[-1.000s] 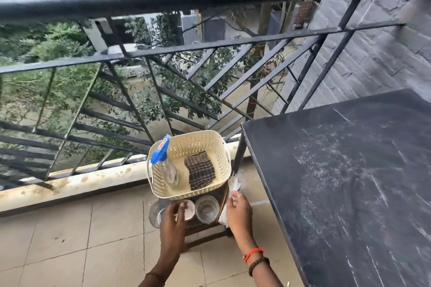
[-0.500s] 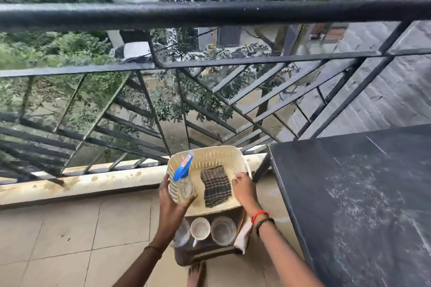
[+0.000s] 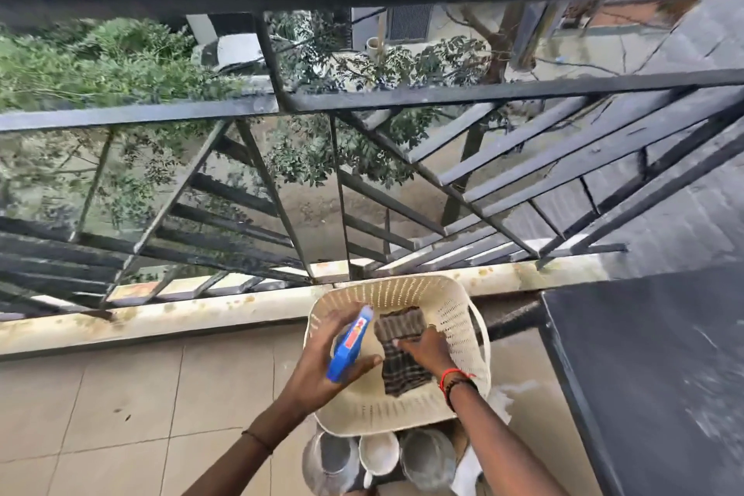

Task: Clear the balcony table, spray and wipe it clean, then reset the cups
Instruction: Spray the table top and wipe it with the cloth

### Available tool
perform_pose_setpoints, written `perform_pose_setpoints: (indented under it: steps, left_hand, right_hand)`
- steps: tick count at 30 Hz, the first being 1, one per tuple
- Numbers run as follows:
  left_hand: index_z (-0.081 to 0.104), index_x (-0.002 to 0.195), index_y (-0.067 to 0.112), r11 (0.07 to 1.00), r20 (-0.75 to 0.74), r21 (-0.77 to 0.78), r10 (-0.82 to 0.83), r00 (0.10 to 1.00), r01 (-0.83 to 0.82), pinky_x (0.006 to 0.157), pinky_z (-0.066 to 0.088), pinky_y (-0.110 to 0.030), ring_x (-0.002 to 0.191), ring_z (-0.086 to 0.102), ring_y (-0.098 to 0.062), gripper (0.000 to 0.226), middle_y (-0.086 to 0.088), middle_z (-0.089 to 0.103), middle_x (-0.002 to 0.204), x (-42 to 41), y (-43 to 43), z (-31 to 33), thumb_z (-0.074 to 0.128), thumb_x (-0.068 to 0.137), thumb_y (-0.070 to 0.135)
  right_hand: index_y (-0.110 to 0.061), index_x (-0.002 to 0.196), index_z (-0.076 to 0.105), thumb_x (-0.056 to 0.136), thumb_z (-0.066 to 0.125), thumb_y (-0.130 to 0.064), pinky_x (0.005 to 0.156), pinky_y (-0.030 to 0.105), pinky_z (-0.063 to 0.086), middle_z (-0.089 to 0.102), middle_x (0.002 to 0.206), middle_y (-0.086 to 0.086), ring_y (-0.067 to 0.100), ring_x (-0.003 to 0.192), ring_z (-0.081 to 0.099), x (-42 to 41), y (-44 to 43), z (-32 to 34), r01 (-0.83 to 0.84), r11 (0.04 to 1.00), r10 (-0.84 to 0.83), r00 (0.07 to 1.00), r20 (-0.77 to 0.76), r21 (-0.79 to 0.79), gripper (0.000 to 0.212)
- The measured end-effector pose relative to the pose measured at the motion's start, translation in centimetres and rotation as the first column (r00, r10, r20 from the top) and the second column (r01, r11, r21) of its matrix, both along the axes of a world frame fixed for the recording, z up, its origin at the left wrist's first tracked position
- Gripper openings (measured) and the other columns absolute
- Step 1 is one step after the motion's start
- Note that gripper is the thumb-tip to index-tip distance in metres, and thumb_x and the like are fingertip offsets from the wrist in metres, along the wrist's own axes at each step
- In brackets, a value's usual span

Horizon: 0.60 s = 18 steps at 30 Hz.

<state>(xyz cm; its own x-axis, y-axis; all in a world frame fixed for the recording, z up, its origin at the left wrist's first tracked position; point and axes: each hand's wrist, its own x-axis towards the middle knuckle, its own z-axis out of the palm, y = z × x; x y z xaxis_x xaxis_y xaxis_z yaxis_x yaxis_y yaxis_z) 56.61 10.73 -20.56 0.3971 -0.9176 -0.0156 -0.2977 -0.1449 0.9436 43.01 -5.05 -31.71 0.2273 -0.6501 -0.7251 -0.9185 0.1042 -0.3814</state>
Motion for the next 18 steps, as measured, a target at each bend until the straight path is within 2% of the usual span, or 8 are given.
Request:
perform_pose_setpoints:
  steps: [4,6,9,11,13,14,16,18]
  left_hand:
    - [0.063,0.118,0.013,1.0,0.06,-0.002,-0.015,0.998,0.015,0.098,0.039,-0.013,0.114,0.057,-0.005,0.038,0.016,0.06,0.121,0.0,-0.8,-0.6,0.074,0.083,0.024]
    - [0.064,0.112,0.015,1.0,0.051,0.002,-0.023,0.998,0.023,0.092,0.043,-0.015,0.106,0.061,-0.008,0.029,0.011,0.064,0.111,-0.1,-1.0,-0.9,0.072,0.085,0.019]
    - [0.062,0.109,0.02,1.0,0.047,0.0,-0.027,0.999,0.027,0.087,0.049,-0.025,0.099,0.063,-0.012,0.024,0.009,0.064,0.105,-0.3,-1.3,-1.5,0.069,0.087,0.026]
    - [0.06,0.11,0.022,1.0,0.03,0.014,-0.028,0.999,0.027,0.084,0.052,-0.034,0.097,0.064,-0.014,0.024,0.006,0.064,0.104,-0.5,-1.5,-1.9,0.068,0.088,0.029]
    - [0.057,0.112,0.026,0.999,0.027,0.022,-0.042,0.999,0.041,0.084,0.052,-0.039,0.097,0.064,-0.016,0.025,0.004,0.064,0.104,-0.6,-1.6,-2.0,0.065,0.089,0.032]
    - [0.055,0.113,0.027,0.998,0.033,0.022,-0.056,0.998,0.055,0.084,0.051,-0.041,0.098,0.063,-0.017,0.025,0.003,0.063,0.105,-0.6,-1.7,-2.0,0.063,0.09,0.034]
    - [0.052,0.115,0.033,0.996,0.033,0.012,-0.084,0.996,0.083,0.084,0.051,-0.041,0.099,0.062,-0.016,0.024,0.007,0.061,0.108,-0.8,-2.1,-1.7,0.058,0.092,0.036]
    - [0.046,0.118,0.049,0.998,0.065,-0.015,-0.056,0.996,0.057,0.088,0.049,-0.024,0.103,0.058,-0.002,0.034,0.024,0.057,0.113,-0.9,-2.5,-1.0,0.057,0.09,0.036]
  right_hand:
    - [-0.004,0.127,0.049,0.071,0.076,-0.047,0.097,0.035,0.043,0.052,0.129,0.017,0.032,0.12,0.048,0.8,-0.1,-1.8,-0.013,0.998,0.009,0.998,-0.064,-0.067,0.075]
    - [-0.005,0.124,0.05,0.066,0.08,-0.045,0.091,0.035,0.045,0.054,0.125,0.015,0.031,0.116,0.051,1.0,-0.3,-2.3,0.004,0.995,-0.011,0.997,-0.078,-0.097,0.076]
    - [-0.003,0.117,0.056,0.064,0.084,-0.038,0.08,0.029,0.049,0.061,0.115,0.012,0.028,0.106,0.059,1.3,-0.5,-2.1,0.043,0.995,-0.046,0.998,-0.039,-0.089,0.07]
    - [-0.001,0.114,0.058,0.068,0.082,-0.03,0.072,0.019,0.046,0.063,0.112,0.012,0.027,0.102,0.061,1.3,-0.6,-1.7,0.064,0.998,-0.064,0.998,-0.005,-0.025,0.06]
    - [-0.001,0.106,0.063,0.07,0.08,-0.022,0.052,0.005,0.039,0.067,0.101,0.009,0.023,0.089,0.063,1.2,-0.9,-1.8,0.087,0.995,-0.089,0.995,0.039,0.052,0.045]
    - [-0.002,0.102,0.066,0.071,0.08,-0.019,0.046,0.005,0.037,0.066,0.093,0.005,0.019,0.082,0.061,1.2,-1.0,-1.6,0.101,0.991,-0.106,0.993,0.056,0.087,0.038]
    - [-0.003,0.099,0.069,0.068,0.081,-0.018,0.057,0.014,0.044,0.067,0.09,0.003,0.016,0.08,0.06,1.3,-1.0,-1.0,0.124,0.985,-0.136,0.985,0.103,0.12,0.036]
    - [-0.006,0.097,0.07,0.061,0.085,-0.019,0.075,0.026,0.051,0.071,0.097,0.005,0.02,0.088,0.066,1.4,-0.9,-0.7,0.144,0.975,-0.17,0.974,0.15,0.167,0.042]
